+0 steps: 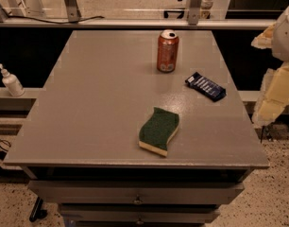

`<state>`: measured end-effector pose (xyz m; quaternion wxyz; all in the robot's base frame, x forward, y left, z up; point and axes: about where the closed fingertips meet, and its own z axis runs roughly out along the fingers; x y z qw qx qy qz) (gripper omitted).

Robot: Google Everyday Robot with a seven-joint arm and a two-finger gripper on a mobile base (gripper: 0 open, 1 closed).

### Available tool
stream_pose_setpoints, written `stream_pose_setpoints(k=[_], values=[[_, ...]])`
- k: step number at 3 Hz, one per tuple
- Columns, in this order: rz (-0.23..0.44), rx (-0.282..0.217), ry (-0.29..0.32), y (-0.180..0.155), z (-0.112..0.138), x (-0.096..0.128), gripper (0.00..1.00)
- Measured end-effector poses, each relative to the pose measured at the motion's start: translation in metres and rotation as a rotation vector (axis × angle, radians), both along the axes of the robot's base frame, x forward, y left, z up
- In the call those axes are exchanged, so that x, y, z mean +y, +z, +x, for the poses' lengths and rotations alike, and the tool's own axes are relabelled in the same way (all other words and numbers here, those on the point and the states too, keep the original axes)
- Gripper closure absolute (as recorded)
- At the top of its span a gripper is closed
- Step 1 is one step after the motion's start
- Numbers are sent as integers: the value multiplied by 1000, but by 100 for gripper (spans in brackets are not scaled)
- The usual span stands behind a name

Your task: Pick rxbar blueberry

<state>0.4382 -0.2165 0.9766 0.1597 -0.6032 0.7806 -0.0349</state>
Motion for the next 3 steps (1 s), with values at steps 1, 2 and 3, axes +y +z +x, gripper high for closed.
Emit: stream_pose_setpoints(k=[1, 2, 3], values=[[0, 0, 0, 0, 0, 0, 0], [32, -2, -1, -4, 11, -2, 0], [69, 3, -16, -22, 34, -1, 0]])
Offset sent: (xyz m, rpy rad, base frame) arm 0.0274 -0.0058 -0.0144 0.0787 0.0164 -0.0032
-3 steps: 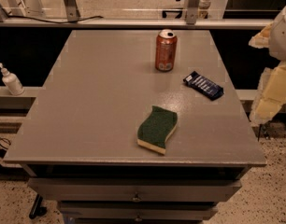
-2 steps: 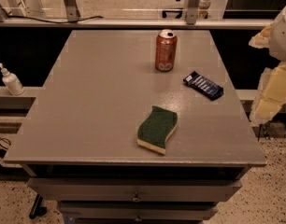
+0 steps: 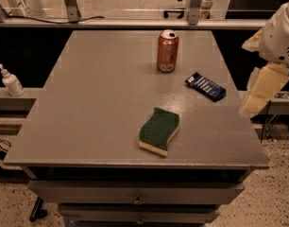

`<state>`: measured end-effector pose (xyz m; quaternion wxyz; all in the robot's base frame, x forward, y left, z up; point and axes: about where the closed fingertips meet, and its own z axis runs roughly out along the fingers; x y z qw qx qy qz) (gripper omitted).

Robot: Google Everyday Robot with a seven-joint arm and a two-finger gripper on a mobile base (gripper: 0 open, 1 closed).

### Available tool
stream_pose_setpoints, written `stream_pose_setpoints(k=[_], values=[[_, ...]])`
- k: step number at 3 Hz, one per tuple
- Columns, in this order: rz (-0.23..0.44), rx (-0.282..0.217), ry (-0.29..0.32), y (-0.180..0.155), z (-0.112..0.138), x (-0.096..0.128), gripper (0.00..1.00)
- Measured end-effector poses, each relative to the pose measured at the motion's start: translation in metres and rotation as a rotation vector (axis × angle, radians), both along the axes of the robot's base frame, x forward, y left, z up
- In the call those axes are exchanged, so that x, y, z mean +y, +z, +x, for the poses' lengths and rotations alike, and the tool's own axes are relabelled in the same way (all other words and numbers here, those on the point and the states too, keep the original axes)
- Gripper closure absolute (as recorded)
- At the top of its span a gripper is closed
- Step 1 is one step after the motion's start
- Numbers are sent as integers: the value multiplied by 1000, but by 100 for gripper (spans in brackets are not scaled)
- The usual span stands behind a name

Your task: Pick rxbar blueberry

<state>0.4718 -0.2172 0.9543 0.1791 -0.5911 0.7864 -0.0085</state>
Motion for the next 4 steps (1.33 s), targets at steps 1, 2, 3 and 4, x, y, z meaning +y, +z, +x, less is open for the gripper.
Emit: stream_pose_setpoints(k=[1, 2, 3, 4], values=[[31, 6, -23, -23, 25, 2, 0], [51, 8, -48, -41, 44, 6, 0], [54, 8, -56, -61, 59, 13, 0], [51, 12, -60, -78, 71, 16, 0]])
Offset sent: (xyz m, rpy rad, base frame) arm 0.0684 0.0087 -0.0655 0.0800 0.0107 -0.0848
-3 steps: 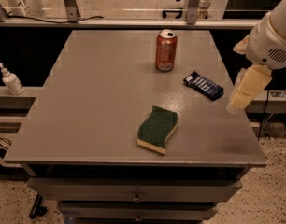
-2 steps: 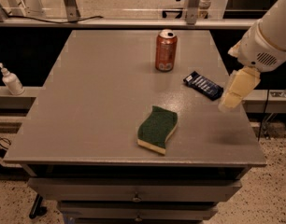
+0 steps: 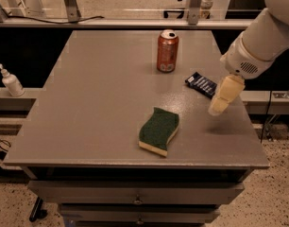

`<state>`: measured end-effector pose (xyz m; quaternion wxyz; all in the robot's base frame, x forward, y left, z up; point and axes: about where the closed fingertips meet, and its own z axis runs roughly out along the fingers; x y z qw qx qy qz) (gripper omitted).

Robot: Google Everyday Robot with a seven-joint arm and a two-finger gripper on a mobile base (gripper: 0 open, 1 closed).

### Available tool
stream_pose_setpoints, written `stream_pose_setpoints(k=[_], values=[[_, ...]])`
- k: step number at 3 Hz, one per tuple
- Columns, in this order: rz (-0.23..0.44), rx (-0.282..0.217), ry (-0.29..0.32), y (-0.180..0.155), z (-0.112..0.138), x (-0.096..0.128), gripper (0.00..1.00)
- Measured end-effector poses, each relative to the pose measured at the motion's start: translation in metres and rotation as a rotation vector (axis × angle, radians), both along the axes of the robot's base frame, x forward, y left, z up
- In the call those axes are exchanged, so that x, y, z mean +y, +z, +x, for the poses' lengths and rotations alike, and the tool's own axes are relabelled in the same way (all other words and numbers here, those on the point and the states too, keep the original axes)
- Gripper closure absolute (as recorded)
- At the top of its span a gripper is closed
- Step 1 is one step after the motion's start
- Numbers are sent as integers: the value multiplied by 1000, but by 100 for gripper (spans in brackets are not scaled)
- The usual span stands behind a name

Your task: Pick rxbar blueberry

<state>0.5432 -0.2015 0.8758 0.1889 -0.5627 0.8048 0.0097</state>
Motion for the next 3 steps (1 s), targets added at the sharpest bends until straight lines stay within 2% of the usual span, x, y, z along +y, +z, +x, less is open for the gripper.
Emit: stream_pose_setpoints(k=[3], values=[[-18, 68, -12, -43, 29, 13, 0]])
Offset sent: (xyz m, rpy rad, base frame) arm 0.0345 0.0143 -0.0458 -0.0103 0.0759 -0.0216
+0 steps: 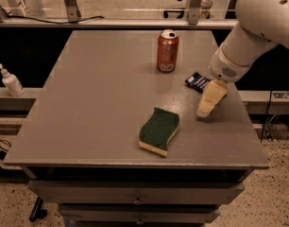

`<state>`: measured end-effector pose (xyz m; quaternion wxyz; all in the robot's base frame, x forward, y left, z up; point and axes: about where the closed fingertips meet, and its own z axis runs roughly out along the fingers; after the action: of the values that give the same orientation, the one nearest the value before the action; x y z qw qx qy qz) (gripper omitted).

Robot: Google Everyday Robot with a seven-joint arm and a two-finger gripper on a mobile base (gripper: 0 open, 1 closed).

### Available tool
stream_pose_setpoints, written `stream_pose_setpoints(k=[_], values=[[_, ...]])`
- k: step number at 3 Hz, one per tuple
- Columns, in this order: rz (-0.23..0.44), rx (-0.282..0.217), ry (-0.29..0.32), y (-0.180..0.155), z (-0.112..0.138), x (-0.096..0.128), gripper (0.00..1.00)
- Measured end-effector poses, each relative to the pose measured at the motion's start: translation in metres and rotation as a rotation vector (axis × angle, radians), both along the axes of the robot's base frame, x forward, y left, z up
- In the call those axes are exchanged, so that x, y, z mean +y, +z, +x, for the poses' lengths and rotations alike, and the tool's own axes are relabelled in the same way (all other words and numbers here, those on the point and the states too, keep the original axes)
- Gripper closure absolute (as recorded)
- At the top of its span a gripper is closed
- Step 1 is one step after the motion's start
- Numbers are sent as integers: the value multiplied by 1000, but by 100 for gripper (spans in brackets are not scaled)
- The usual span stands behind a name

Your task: Pick rxbar blueberry

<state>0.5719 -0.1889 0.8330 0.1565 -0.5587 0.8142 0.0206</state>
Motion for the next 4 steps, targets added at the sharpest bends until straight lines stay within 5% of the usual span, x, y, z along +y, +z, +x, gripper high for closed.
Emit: stream_pose_setpoints(k=[3, 4], values=[[-3, 48, -23, -7, 32, -15, 0], [-1, 62, -24, -9, 32, -18, 17]])
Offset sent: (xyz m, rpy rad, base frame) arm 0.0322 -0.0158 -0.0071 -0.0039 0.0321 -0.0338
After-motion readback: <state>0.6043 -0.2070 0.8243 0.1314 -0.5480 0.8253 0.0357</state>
